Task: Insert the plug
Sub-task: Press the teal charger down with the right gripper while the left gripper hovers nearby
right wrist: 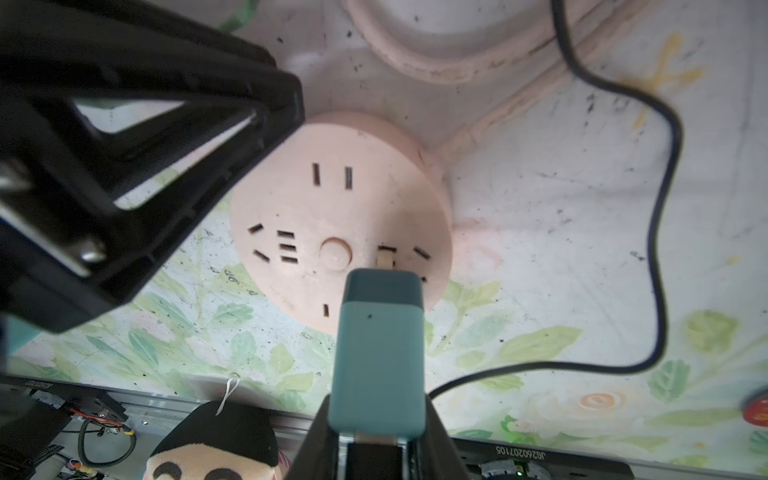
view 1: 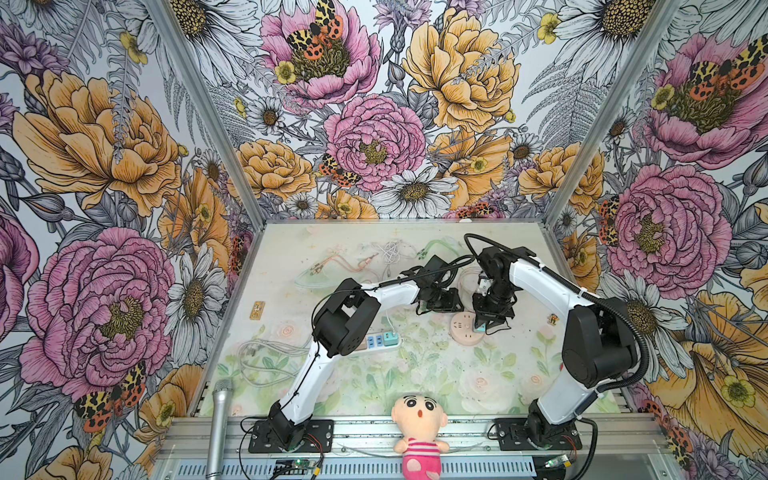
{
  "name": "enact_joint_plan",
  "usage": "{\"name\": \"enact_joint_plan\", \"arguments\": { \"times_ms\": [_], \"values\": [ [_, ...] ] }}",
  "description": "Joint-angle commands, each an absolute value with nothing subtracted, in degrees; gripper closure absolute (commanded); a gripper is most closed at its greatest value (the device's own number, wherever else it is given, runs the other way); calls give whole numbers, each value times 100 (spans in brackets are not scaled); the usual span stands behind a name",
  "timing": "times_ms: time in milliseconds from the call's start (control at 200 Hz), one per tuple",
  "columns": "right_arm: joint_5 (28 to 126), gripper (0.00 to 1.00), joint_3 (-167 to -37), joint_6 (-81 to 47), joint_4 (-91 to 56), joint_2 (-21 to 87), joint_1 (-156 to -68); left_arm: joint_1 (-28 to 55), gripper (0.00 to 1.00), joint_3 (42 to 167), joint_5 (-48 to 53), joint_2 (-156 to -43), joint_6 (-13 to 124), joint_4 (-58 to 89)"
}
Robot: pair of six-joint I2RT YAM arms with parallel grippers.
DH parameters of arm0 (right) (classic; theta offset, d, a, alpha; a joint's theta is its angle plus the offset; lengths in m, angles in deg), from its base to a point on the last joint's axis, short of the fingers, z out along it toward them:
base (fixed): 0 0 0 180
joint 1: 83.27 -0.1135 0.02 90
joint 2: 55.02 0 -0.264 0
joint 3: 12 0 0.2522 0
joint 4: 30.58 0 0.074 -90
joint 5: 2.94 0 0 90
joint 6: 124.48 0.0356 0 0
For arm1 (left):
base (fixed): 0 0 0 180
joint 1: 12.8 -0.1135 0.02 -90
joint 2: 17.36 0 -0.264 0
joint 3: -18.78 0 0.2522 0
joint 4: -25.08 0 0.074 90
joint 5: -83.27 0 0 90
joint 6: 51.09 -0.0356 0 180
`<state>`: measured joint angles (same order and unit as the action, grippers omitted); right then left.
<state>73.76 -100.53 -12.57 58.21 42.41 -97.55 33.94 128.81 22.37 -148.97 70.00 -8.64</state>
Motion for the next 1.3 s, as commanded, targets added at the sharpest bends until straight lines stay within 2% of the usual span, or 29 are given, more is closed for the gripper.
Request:
{"name": "enact_joint_plan", "arguments": {
  "times_ms": [0, 180, 535, 1096, 1296],
  "values": [
    [7401, 100, -10303, -1360, 5457, 4328, -9723, 3678, 74, 12594, 2374, -14748, 6784, -1087],
    [7203, 100, -10076, -1409, 5471, 4291, -9732, 3740, 75, 12510, 2239, -14654, 6730, -1091],
    [7734, 100, -9428, -1129, 5255, 3652, -9854, 3721, 75, 12569, 2189, -14615, 6755, -1093],
    [8343, 100, -8620, -1003, 4926, 3975, -10204, 3779, 75, 12519, 2228, -14473, 6755, -1090],
    [8041, 100, -8252, -1000, 4597, 4082, -10196, 3809, 75, 12486, 2245, -14432, 6741, -1090]
  ]
}}
